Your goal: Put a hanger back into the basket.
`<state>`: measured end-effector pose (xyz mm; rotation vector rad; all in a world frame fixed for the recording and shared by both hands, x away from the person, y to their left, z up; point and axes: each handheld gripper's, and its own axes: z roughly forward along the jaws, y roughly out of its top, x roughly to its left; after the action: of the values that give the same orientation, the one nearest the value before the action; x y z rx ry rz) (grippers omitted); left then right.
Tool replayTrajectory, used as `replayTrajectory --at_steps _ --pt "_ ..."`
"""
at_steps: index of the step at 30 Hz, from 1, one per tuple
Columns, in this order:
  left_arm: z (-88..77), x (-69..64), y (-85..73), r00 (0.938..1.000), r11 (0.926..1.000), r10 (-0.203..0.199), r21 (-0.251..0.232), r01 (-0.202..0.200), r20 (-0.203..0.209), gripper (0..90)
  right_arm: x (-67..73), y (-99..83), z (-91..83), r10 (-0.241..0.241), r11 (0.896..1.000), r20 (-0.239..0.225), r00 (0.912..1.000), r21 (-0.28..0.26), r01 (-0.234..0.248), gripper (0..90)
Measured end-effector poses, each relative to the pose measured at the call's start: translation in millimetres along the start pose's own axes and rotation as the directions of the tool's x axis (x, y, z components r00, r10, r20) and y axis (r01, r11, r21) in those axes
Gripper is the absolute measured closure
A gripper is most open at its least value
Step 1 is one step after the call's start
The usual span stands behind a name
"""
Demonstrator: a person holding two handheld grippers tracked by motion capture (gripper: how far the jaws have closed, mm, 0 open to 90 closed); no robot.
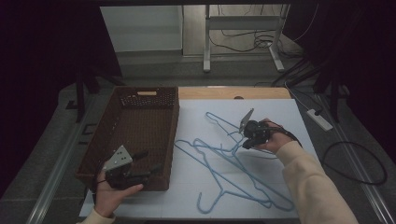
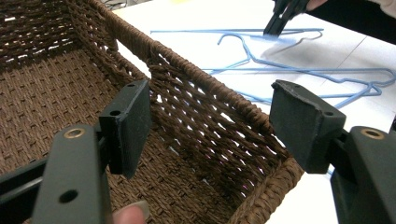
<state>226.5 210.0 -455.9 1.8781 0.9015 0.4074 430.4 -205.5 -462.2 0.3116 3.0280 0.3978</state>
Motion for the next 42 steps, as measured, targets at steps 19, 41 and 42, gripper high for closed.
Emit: replayTrajectory --at_steps 19,41,42 --pt "1.7 -4.0 6.4 0.9999 0.9999 0.012 -0.01 -0.012 0.003 31.4 12.3 -35.6 -78.6 0.12 0.947 0.005 0.9928 -0.299 -0.113 88.6" --pt "27.4 -22.7 55.2 0.9929 0.9946 0.104 -0.012 -0.103 0.057 31.4 52.5 -33.9 -109.2 0.027 0.934 -0.127 0.9916 -0.351 -0.071 88.5" --pt "31.6 -23.6 60.0 0.9917 0.9939 0.11 -0.009 -0.11 0.065 31.4 53.2 -33.6 -109.1 0.026 0.934 -0.129 0.9913 -0.35 -0.07 88.5"
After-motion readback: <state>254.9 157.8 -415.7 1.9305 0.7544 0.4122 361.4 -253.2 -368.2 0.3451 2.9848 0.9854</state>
